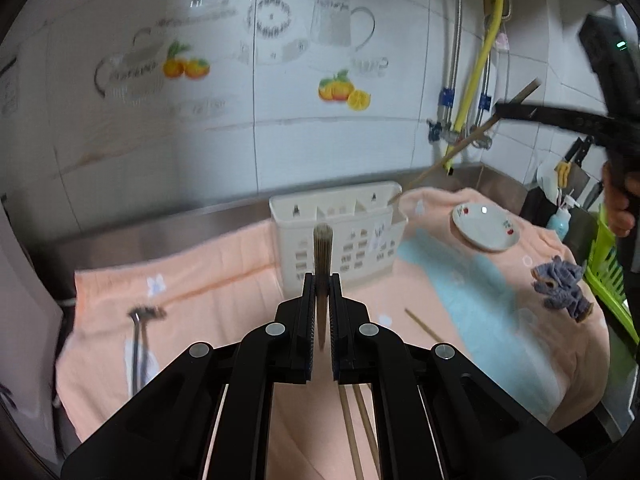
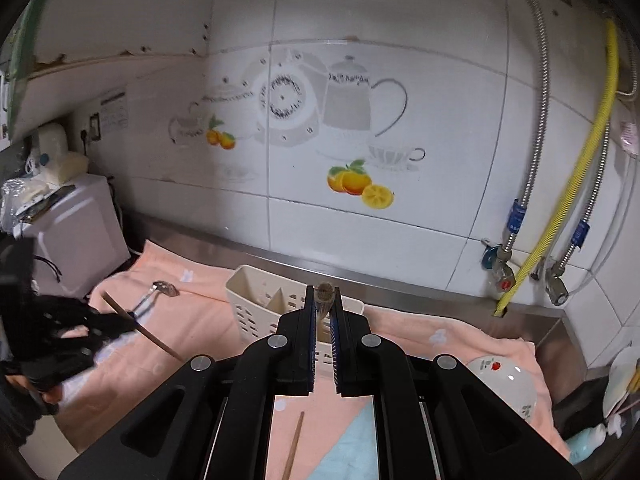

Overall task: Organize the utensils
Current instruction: 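Lift the chopstick with the left gripper into the white holder while the right gripper inserts its chopstick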

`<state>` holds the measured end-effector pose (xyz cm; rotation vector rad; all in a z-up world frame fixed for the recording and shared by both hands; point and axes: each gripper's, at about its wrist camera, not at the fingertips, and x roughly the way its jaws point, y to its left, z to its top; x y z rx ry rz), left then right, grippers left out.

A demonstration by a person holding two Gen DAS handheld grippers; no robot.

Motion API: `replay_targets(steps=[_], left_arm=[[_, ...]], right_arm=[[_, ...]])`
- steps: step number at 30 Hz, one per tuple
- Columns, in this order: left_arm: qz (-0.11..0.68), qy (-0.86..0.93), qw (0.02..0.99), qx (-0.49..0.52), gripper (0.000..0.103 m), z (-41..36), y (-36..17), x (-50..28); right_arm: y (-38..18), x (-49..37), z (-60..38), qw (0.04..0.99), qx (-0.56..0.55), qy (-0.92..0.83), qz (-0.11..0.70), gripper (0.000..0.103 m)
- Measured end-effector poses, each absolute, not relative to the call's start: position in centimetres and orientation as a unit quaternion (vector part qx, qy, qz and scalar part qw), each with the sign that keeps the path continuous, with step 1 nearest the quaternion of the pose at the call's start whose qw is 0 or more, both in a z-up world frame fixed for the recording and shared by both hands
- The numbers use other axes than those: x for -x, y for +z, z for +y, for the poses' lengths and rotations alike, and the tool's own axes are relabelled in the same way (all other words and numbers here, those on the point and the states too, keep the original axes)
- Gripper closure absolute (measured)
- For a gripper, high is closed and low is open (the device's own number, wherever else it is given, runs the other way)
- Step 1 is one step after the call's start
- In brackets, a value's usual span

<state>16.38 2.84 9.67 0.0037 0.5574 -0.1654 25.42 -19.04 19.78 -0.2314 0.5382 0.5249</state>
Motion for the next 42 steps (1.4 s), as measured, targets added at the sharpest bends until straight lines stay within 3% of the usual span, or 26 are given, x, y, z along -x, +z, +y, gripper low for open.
replay_targets(steps=[16, 26, 42], left_arm=[[0.169, -0.071, 0.983, -0.025, 0.098, 1.5, 20.7, -22.8], [0.228, -0.06, 0.972, -0.004, 0.098, 2.0, 16.2, -28.8], [0.261, -0.05, 0.964, -0.017, 0.097, 1.7, 13.2, -29.4]], right_arm=[[15.5, -31.5, -17.5, 0.902, 0.15, 0.233, 0.332, 0.097], [13.5, -32.9, -17.1, 0.894, 0.155, 0.232, 0.35, 0.097], [12.2, -33.4, -16.7, 0.892, 0.157, 0.229, 0.357, 0.097]])
